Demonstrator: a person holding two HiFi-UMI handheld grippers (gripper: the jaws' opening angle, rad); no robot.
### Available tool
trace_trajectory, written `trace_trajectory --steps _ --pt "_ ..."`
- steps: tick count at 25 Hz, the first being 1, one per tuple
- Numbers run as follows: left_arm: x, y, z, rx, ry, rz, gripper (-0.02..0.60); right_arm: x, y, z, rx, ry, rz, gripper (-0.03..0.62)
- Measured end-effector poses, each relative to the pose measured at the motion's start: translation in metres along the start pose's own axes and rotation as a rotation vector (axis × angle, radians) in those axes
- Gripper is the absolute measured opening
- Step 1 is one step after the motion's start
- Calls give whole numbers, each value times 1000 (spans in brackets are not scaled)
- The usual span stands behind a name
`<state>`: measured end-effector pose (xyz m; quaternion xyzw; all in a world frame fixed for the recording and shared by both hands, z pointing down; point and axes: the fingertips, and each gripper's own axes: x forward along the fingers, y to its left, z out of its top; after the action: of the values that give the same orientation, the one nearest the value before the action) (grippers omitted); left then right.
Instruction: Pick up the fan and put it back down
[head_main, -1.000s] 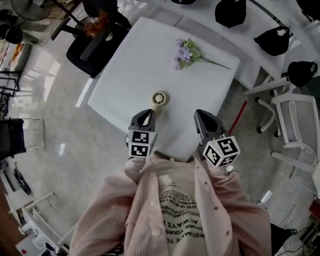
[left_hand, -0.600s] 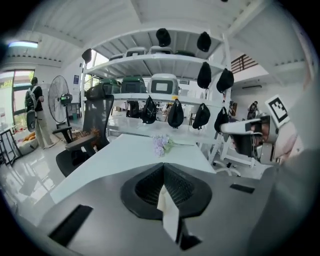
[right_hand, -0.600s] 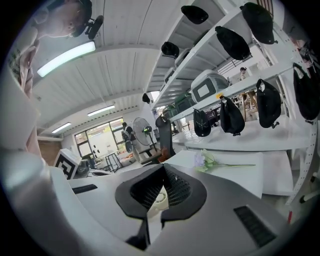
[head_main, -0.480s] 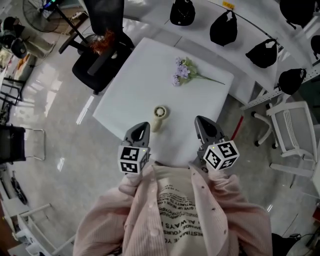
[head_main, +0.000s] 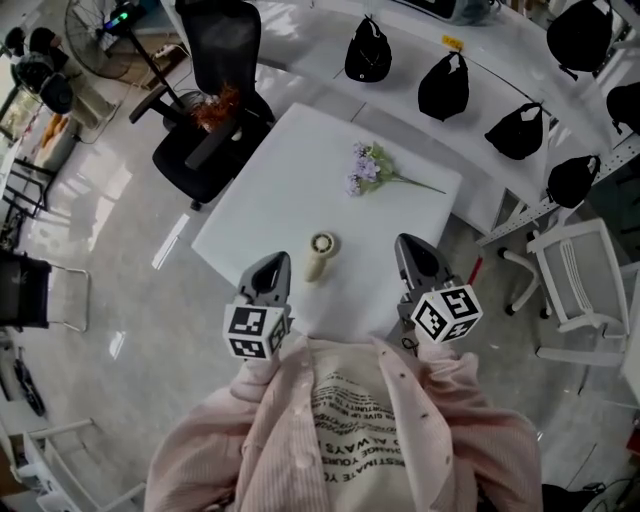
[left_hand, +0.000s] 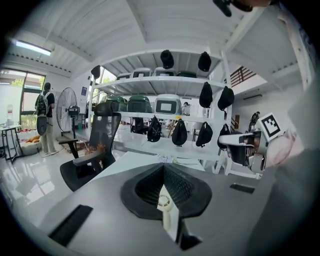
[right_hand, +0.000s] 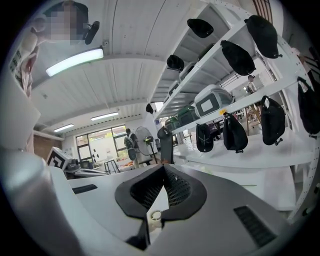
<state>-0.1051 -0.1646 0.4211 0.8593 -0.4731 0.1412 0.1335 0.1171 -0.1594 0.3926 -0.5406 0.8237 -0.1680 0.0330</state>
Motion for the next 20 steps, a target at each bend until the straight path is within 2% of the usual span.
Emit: trace_trajectory --steps 7,12,20 --pt "-12 8 17 3 -68 23 2 -1 0 18 -23 -43 4 -2" --pt "-23 19 32 -5 -124 49 2 1 2 27 10 -78 12 -1" --pt "-27 23 49 3 -173 68 2 0 1 36 -39 -79 8 -2"
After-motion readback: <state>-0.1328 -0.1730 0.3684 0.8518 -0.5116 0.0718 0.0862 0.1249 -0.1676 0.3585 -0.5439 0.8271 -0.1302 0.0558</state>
